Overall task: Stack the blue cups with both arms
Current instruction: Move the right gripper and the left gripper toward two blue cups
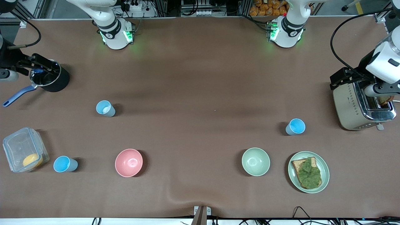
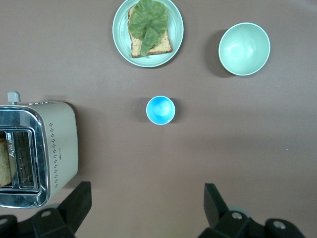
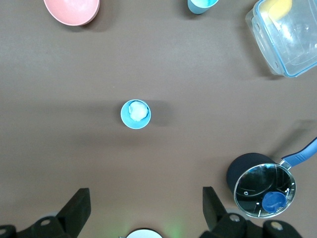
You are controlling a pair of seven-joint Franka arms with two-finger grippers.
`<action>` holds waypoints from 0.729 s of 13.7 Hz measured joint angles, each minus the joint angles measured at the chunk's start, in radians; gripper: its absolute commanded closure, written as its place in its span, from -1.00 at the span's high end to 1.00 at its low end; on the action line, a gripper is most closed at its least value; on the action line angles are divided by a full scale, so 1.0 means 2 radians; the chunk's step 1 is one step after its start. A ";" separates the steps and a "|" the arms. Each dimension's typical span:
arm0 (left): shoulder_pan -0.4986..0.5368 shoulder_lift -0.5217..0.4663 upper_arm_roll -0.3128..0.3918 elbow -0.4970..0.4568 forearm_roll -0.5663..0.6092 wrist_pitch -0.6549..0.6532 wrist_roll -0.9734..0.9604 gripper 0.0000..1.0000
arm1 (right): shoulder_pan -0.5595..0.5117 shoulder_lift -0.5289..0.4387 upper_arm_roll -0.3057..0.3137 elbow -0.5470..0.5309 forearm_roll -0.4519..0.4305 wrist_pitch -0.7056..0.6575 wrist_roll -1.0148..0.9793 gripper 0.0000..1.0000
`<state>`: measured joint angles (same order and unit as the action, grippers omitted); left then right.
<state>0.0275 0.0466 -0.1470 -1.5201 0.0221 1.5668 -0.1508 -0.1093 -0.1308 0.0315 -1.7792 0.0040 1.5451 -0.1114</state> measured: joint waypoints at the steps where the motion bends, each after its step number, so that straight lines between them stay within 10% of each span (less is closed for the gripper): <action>1: 0.000 0.000 0.000 0.000 0.000 0.000 0.000 1.00 | 0.000 0.000 0.000 0.000 0.000 0.000 0.000 1.00; 10: 0.011 0.002 0.004 -0.003 0.000 -0.005 0.002 1.00 | 0.000 0.002 0.000 0.000 0.000 0.000 0.000 1.00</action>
<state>0.0496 0.0499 -0.1388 -1.5270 0.0222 1.5572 -0.1473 -0.1093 -0.1267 0.0310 -1.7794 0.0040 1.5451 -0.1113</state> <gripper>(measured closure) 0.000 0.000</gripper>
